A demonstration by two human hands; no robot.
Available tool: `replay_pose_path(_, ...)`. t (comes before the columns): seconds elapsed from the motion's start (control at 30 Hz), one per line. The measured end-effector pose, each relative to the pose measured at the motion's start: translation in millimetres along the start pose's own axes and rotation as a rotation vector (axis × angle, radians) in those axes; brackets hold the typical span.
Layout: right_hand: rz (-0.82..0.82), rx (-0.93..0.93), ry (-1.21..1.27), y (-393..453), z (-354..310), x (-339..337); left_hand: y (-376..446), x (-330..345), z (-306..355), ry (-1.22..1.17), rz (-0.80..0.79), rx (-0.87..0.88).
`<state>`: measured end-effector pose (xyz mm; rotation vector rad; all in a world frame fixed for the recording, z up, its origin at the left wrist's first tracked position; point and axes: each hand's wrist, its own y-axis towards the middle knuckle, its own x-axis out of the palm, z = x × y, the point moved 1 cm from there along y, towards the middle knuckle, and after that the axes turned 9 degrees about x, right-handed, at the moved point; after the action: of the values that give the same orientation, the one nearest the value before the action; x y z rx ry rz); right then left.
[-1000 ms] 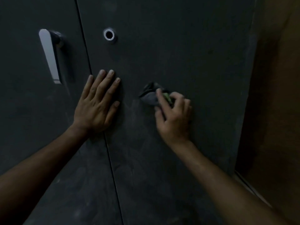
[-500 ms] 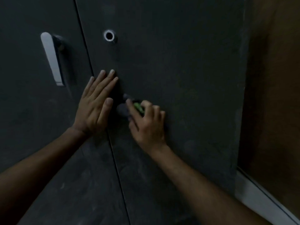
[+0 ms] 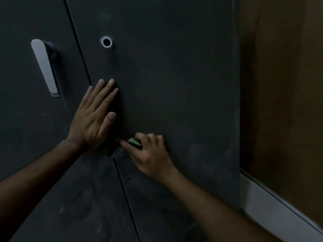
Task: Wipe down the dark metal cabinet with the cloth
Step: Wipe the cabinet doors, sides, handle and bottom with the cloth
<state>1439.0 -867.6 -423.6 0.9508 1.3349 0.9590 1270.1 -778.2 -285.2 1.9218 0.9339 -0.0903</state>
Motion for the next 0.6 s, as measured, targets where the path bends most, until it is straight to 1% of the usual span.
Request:
replay_pose_path(0.03,-0.007,0.039,-0.016,-18.0,19.3,-5.3,-0.2,0.9,0.4,0.023,-0.004,0.008)
replay_pose_path(0.07,0.015,0.139,-0.032,-28.8,40.8,-12.0,-0.9,2.6,1.3,0.052,-0.01,0.008)
replay_pose_path(0.1,0.063,0.282,-0.057,-32.0,61.4,-18.9,-2.0,5.1,1.9,0.09,-0.016,0.007)
replay_pose_path(0.13,0.138,0.459,-0.084,-26.8,78.0,-25.2,-3.5,8.1,2.0,0.133,-0.019,0.005)
replay_pose_path(0.2,0.342,0.819,-0.063,3.8,96.3,-28.8,-6.5,14.0,0.1,0.205,-0.022,0.012)
replay_pose_path(0.23,0.418,0.904,-0.034,20.4,95.5,-25.8,-7.2,16.5,-1.4,0.23,-0.021,0.021)
replay_pose_path(0.27,0.451,0.878,-0.023,30.5,90.2,-21.5,-7.7,18.6,-2.9,0.252,-0.018,0.027)
replay_pose_path(0.3,0.43,0.764,-0.036,29.8,83.1,-14.8,-8.4,20.1,-4.4,0.269,-0.015,0.03)
replay_pose_path(0.37,0.282,0.47,-0.093,-5.5,77.6,-1.6,-9.0,22.7,-7.3,0.291,-0.007,0.035)
replay_pose_path(0.4,0.214,0.399,-0.123,-33.8,85.3,0.8,-9.3,23.6,-7.6,0.298,-0.005,0.036)
replay_pose_path(0.43,0.168,0.421,-0.158,-60.4,99.7,-1.3,-9.0,24.6,-7.9,0.305,-0.003,0.037)
replay_pose_path(0.47,0.16,0.526,-0.188,-81.1,117.3,-5.0,-9.0,25.3,-7.9,0.313,-0.001,0.035)
replay_pose_path(0.5,0.181,0.697,-0.184,-93.1,135.5,-10.8,-9.4,25.5,-7.6,0.317,0.002,0.033)
replay_pose_path(0.57,0.266,1.066,-0.057,-85.6,165.5,-24.3,-10.0,26.4,-7.4,0.319,0.008,0.034)
replay_pose_path(0.6,0.31,1.199,0.008,-67.8,179.7,-28.6,-10.3,26.6,-7.1,0.321,0.01,0.033)
